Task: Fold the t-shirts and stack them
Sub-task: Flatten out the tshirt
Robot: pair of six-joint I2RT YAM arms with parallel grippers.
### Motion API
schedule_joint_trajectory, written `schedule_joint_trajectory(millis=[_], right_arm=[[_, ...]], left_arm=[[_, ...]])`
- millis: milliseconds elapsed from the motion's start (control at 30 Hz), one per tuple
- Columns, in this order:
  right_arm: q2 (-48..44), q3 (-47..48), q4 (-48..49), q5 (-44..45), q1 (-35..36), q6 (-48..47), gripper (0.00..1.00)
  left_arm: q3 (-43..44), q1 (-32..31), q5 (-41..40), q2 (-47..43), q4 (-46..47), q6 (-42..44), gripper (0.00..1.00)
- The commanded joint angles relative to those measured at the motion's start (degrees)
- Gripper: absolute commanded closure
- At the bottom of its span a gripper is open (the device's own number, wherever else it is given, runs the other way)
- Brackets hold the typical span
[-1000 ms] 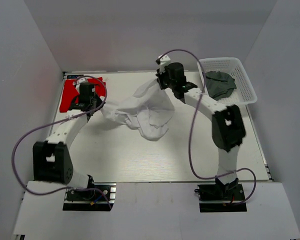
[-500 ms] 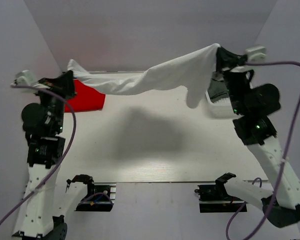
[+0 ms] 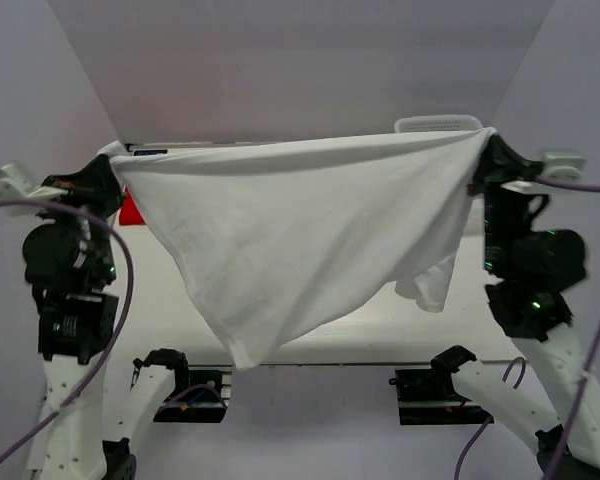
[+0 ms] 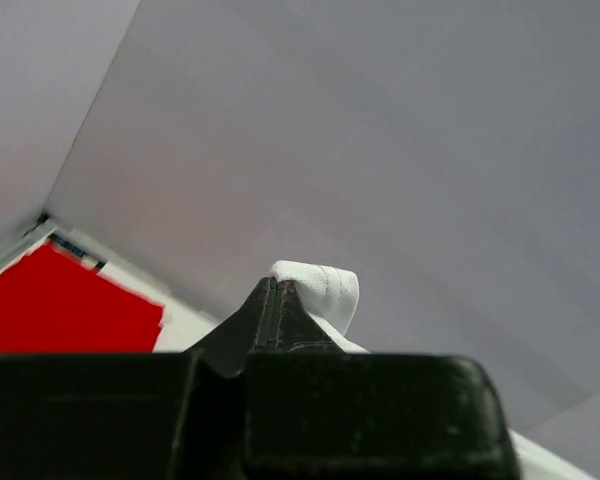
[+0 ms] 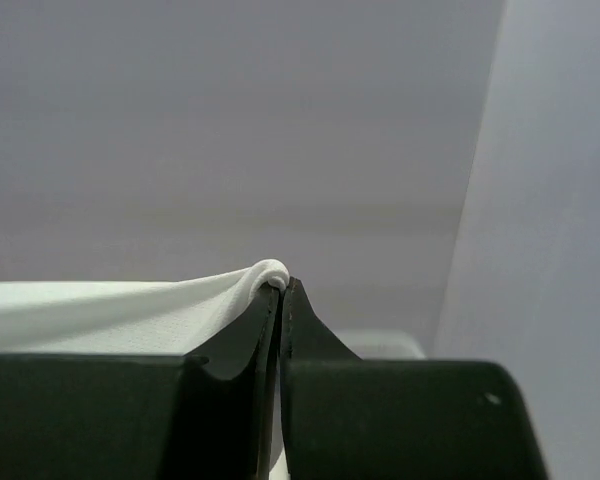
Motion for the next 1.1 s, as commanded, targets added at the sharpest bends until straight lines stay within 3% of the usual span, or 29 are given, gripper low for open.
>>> schedule_joint_trajectory(millis=[0,100,133,167,200,233,267,300,333,367,467,567,667,800,900,1067], right_arm=[[7.01,-10.39,1.51,12.98,-0.54,2.79,1.00],[11.51,-14.91,1.79,15.19,-1.85,10.08,1.00],[17.61,-18.23,1.53,14.75,-2.81,14.97,1.00],[19.85,-19.05,1.70,13.88,-2.91,16.32,1.00],[24.40,-20.19,1.96,12.56,-4.21,19.29,0.95],[29.49,-19.94,1.27,11.07,-4.66,21.32,0.83],[34.24,-18.63,0.57,10.45,-4.84,23.08,0.57],[36.46,-17.31,-0.66,8.35,-5.62,24.14,0.44],[40.40,-14.17,-5.54,7.64,-5.63,25.46,0.37],[43.31,-11.35,-6.81,6.85,-5.81,25.82,0.23],[45.27,-8.68,-9.37,3.15,-5.46,25.48,0.10],[42.91,-10.43,-8.32,-5.18,-5.46,25.73,0.10],[40.71,-13.16,-8.32,-14.76,-5.02,26.09,0.10],[38.33,-17.98,-9.11,-18.55,-4.75,29.51,0.10],[36.93,-21.86,-8.58,-20.06,-4.58,33.20,0.10],[36.48,-26.69,-5.59,-22.69,-3.70,36.02,0.10]], left_arm=[[-3.62,0.53,-4.42,6.43,-4.25,-0.71,1.00],[-9.68,0.53,-3.89,13.19,0.04,-1.76,1.00],[-12.13,0.53,-3.36,15.47,1.97,-1.76,1.00],[-12.94,0.53,-3.36,18.10,1.99,-2.46,0.95],[-13.64,0.53,-3.36,23.96,2.68,-2.47,0.85],[-14.26,0.53,-3.36,27.32,2.69,-3.16,0.70],[-14.26,0.53,-3.36,30.58,2.69,-3.87,0.25],[-13.57,0.53,-3.36,34.09,2.08,-3.87,0.10],[-10.26,0.53,-4.14,40.65,-2.10,-6.05,0.03],[-8.40,0.53,-4.15,43.59,-4.14,-6.07,0.00],[-2.85,0.53,-3.63,49.76,-7.68,-6.07,0.00],[-4.85,0.00,-0.39,47.86,-3.49,-3.53,0.00],[-13.17,-0.53,14.07,44.51,3.01,-0.99,0.00],[-22.23,-1.75,24.82,38.79,9.70,-0.09,0.00],[-25.60,-3.86,27.40,37.55,11.22,0.52,0.00],[-24.99,-7.12,28.98,44.13,11.74,0.52,0.00]])
